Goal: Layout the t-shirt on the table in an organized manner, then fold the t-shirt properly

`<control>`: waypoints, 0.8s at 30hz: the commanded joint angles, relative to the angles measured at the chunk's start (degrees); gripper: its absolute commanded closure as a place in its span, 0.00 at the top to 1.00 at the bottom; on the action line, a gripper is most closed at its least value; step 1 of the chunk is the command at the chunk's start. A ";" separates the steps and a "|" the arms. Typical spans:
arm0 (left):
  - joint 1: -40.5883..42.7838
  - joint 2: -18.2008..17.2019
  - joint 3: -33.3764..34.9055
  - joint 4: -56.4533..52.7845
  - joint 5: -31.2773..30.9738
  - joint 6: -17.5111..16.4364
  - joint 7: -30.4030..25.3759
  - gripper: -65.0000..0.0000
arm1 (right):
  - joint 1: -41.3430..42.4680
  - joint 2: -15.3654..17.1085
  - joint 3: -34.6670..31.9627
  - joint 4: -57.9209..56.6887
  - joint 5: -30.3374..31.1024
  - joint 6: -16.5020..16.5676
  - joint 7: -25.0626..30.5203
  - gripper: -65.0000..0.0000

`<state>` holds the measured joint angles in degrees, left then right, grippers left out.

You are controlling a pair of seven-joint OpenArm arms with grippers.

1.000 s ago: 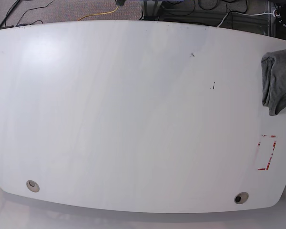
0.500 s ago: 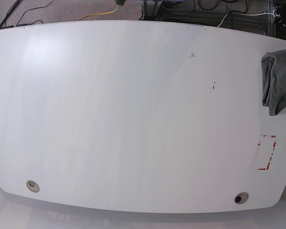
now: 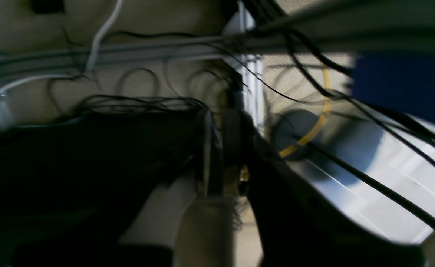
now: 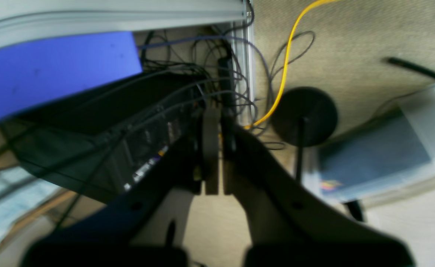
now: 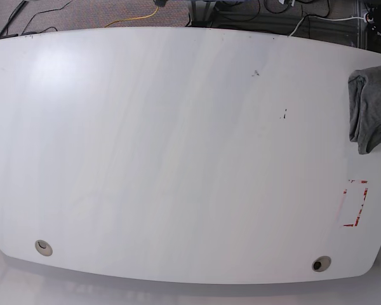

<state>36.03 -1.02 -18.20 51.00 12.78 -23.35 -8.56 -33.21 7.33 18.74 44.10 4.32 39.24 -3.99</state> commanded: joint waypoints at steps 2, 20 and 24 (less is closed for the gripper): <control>-2.76 -1.05 -0.05 -4.81 -0.25 -0.43 -0.45 0.06 | 2.13 1.41 0.20 -4.76 -0.40 0.76 3.33 0.00; -19.99 -2.72 0.13 -33.73 6.61 6.17 -0.45 0.07 | 14.09 1.33 0.20 -16.62 -9.37 0.76 3.68 0.01; -23.68 -2.98 0.13 -41.11 6.61 6.26 -0.45 0.07 | 16.46 1.33 0.20 -18.73 -11.39 -1.31 3.68 0.01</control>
<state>13.32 -3.51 -18.09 13.19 19.49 -16.73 -8.58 -17.34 8.21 18.81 26.46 -6.57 38.39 -0.58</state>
